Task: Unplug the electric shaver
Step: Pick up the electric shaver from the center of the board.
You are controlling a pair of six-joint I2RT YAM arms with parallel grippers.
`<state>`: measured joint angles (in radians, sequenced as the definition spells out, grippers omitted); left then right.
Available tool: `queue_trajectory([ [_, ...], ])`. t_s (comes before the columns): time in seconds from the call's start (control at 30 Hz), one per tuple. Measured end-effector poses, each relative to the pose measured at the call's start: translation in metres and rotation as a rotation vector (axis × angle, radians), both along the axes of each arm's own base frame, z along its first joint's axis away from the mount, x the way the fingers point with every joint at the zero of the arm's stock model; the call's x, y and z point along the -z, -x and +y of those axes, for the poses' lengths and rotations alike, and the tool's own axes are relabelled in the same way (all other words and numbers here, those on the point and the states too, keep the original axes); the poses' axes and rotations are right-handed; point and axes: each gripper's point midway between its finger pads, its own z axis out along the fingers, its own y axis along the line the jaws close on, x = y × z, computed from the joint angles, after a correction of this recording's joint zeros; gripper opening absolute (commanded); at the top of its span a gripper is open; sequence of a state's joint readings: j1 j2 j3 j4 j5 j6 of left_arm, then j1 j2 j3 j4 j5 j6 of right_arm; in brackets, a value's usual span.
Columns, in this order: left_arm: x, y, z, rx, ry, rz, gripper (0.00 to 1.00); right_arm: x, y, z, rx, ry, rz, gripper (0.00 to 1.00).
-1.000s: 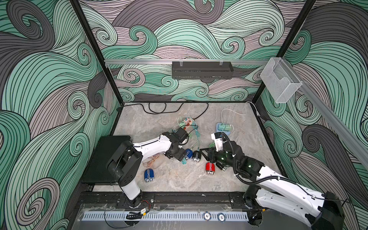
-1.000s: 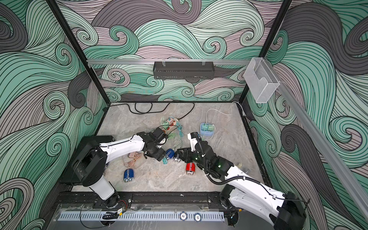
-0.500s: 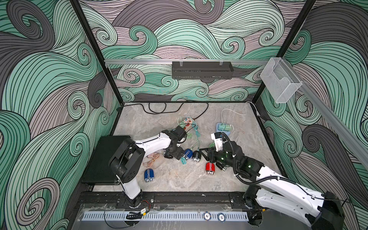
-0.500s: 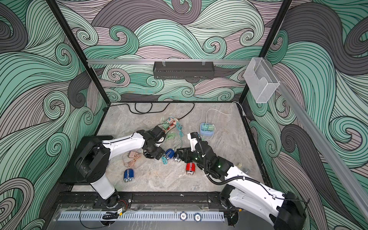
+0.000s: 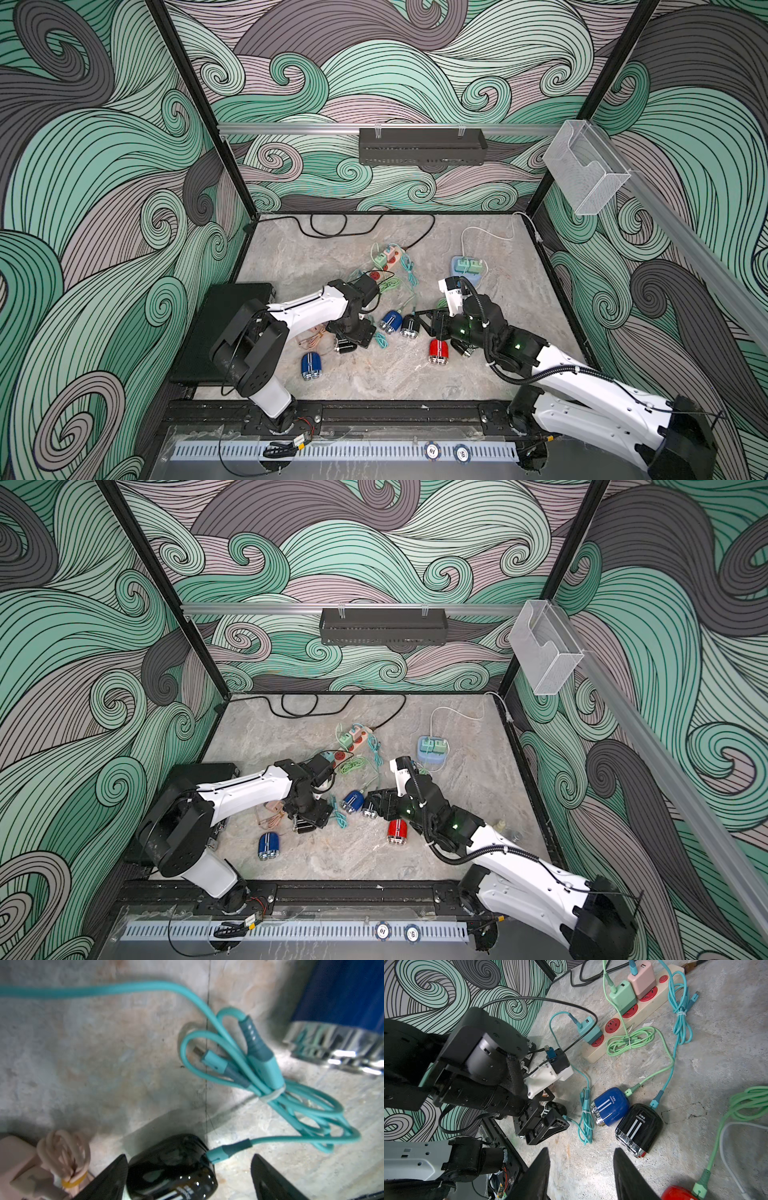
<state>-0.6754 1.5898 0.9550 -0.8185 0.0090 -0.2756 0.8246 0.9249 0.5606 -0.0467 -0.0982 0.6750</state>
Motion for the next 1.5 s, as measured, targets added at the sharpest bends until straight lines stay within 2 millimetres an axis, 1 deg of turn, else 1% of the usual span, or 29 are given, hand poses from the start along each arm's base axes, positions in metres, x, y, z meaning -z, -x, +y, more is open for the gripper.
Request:
queue_trajectory([
  [0.13,-0.001,0.01,0.0,-0.029,0.025,0.01,0.89,-0.001,0.0,0.001,-0.001,-0.006,0.004,0.5],
  [0.3,0.007,0.028,0.001,-0.032,0.014,0.038,0.85,-0.001,0.001,0.001,0.0,-0.014,0.008,0.5],
  [0.4,0.011,0.036,-0.002,-0.028,0.009,0.044,0.8,-0.002,0.001,0.001,0.001,-0.017,0.006,0.5],
  [0.53,0.011,0.044,-0.009,-0.021,0.006,0.03,0.77,-0.004,0.001,0.001,0.0,-0.023,0.004,0.5],
  [0.67,0.008,0.054,-0.012,-0.011,0.002,0.001,0.78,0.0,0.002,0.0,0.002,-0.021,0.009,0.5],
  [0.73,0.009,0.059,-0.009,-0.015,-0.008,-0.009,0.83,0.003,0.003,0.0,0.003,-0.02,0.014,0.5],
  [0.87,0.014,0.065,-0.003,-0.032,-0.034,-0.01,0.84,0.004,0.003,0.0,0.005,-0.025,0.019,0.51],
  [0.97,0.015,0.068,-0.002,-0.037,-0.039,-0.006,0.84,0.004,0.002,0.002,0.004,-0.029,0.021,0.52],
  [1.13,0.018,0.076,-0.004,-0.018,-0.047,-0.001,0.77,0.004,0.003,0.004,0.003,-0.034,0.021,0.53],
  [1.27,0.019,0.086,-0.005,0.007,-0.056,0.005,0.75,0.004,0.002,0.004,0.003,-0.036,0.02,0.53],
  [1.5,0.013,0.099,-0.012,0.032,-0.042,-0.018,0.7,0.008,0.003,0.005,0.0,-0.029,0.029,0.54],
])
